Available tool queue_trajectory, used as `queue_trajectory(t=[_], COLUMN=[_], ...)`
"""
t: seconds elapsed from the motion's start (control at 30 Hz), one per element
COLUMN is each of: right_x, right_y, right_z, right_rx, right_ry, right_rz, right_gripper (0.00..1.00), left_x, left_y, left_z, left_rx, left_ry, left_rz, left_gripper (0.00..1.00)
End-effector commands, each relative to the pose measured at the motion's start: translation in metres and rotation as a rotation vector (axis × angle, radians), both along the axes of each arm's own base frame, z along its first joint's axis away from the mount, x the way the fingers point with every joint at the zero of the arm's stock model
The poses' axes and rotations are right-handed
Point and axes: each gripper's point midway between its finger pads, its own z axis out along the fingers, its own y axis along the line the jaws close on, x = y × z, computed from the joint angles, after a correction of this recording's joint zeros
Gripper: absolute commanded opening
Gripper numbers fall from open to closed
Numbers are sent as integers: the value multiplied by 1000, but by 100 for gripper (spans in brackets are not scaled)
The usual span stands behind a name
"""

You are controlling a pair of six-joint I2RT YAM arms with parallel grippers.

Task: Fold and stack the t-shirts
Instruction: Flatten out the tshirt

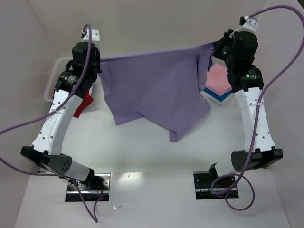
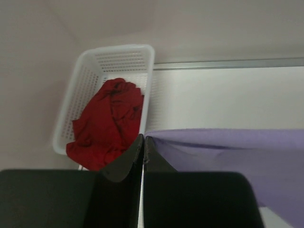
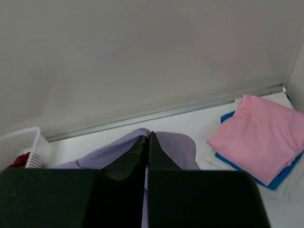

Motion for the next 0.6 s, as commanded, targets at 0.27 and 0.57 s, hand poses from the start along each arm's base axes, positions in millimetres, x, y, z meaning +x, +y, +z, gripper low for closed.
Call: queue_trajectory(t=[0.27, 0.57], right_x=[-22, -30], right_y=[22, 58], right_z=[73, -76], right_rx=[35, 120], right_ry=[-162, 111], right_rz=[155, 323], right_gripper=[0, 0], left_x=[-26, -26], left_y=[25, 13], left_z=[47, -1], left_rx=[13, -23], left_ry=[-121, -17], left_rz=[-26, -79], left_gripper=[0, 0])
